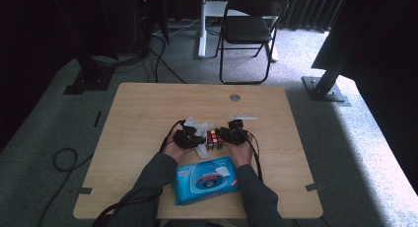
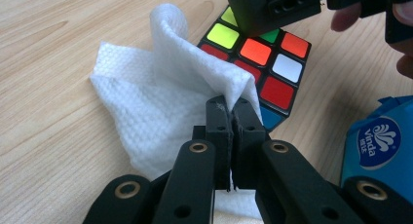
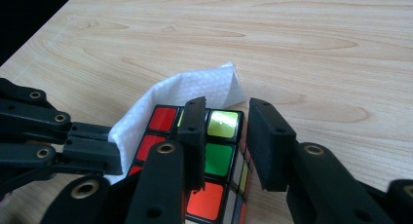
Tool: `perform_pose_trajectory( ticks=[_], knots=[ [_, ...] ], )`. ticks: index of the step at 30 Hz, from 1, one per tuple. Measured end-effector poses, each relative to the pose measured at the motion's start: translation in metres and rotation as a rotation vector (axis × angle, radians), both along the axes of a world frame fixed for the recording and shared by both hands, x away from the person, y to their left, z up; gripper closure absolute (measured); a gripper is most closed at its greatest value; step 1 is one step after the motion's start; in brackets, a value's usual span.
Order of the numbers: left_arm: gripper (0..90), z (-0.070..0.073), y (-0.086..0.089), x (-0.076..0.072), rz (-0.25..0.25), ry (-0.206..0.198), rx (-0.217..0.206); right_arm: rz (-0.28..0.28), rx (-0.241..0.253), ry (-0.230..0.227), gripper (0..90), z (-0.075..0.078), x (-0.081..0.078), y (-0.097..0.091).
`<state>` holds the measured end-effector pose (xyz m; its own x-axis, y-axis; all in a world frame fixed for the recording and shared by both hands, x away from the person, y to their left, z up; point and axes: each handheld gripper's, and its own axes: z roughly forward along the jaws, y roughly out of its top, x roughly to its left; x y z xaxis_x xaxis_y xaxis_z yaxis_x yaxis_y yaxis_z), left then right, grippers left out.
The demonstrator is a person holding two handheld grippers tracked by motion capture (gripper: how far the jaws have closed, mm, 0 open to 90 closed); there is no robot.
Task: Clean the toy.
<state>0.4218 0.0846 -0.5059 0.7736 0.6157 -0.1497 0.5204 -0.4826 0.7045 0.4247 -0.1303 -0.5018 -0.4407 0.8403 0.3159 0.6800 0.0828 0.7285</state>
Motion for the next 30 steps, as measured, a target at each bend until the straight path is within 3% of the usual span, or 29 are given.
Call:
perform_pose_trajectory(
  ticks=[8, 18, 30],
  knots=[
    [87.7, 0.001, 0.001, 0.001, 0.009, -0.013, -0.006, -0.002, -0.007, 0.003, 70.4, 0.001, 0.0, 0.001],
    [87.7, 0.012, 0.008, 0.003, 0.049, -0.045, -0.037, -0.005, -0.001, 0.003, 70.4, 0.0, 0.0, 0.001],
    [87.7, 0.018, 0.003, 0.005, 0.045, -0.064, -0.046, -0.005, 0.009, 0.003, 70.4, -0.001, 0.0, 0.0]
  ],
)
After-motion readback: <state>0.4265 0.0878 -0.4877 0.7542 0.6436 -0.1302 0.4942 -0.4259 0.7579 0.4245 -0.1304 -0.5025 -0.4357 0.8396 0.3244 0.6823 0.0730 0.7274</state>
